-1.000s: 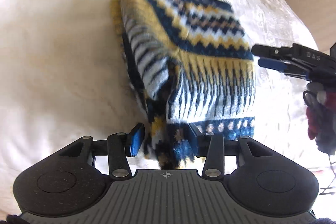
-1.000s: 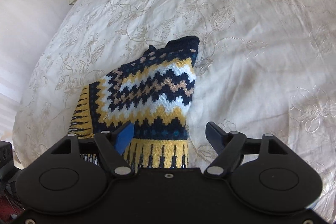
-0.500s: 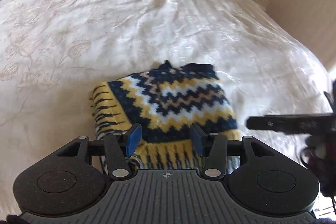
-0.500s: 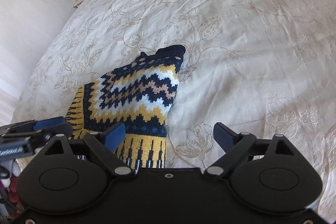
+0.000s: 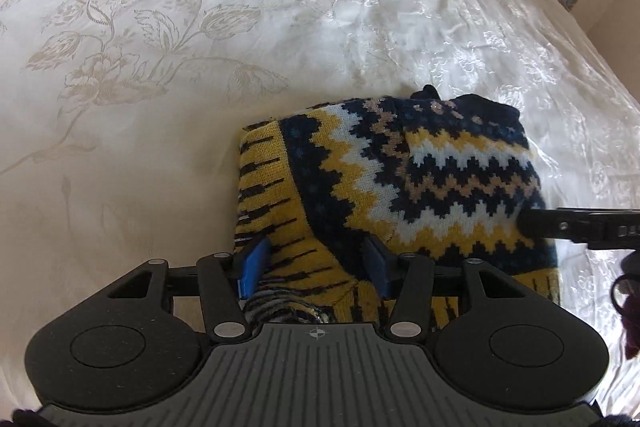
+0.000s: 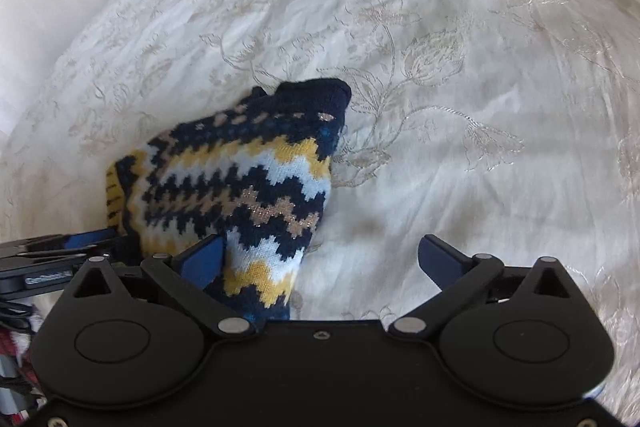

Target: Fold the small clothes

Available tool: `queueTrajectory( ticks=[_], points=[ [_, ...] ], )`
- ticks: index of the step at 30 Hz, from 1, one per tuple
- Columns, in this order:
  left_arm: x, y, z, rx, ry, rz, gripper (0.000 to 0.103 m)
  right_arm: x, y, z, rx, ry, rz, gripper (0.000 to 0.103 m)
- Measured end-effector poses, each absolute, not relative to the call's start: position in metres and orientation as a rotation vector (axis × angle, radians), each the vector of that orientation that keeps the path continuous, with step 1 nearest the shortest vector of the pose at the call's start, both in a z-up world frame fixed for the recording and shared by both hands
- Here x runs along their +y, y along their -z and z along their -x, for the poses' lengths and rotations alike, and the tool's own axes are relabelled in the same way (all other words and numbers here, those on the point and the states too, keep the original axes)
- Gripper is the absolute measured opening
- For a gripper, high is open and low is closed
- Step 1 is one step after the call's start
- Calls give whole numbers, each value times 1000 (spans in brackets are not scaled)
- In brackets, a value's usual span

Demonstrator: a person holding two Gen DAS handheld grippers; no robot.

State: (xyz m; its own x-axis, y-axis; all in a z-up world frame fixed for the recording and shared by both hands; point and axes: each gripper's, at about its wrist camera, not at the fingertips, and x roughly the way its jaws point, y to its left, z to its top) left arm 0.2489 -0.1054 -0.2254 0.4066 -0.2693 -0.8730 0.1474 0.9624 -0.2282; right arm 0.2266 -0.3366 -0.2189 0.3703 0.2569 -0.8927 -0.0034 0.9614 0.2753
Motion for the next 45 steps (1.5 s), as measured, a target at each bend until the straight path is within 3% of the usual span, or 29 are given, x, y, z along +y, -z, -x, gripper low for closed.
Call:
queueTrajectory(
  ticks=[4,11,14,16,25,45],
  points=[
    [-110,227,-253,1133,264,108,51,-329,245,-244,1248,-168,-159,102],
    [-109,226,-255,1137,266,105,54,-327,238,-243,1228,-185,-130,102],
    [-111,222,-249,1131,274,87,65,-330,222,-230,1184,-195,-140,102],
    [-115,217,-242,1120,274,59,78,-332,213,-217,1163,-204,-159,102],
    [-98,219,-193,1135,151,126,87,-321,211,-149,1187,-263,-111,102],
    [-80,96,-124,941,98,88,88,-298,129,-97,978,-198,-158,102]
  ],
)
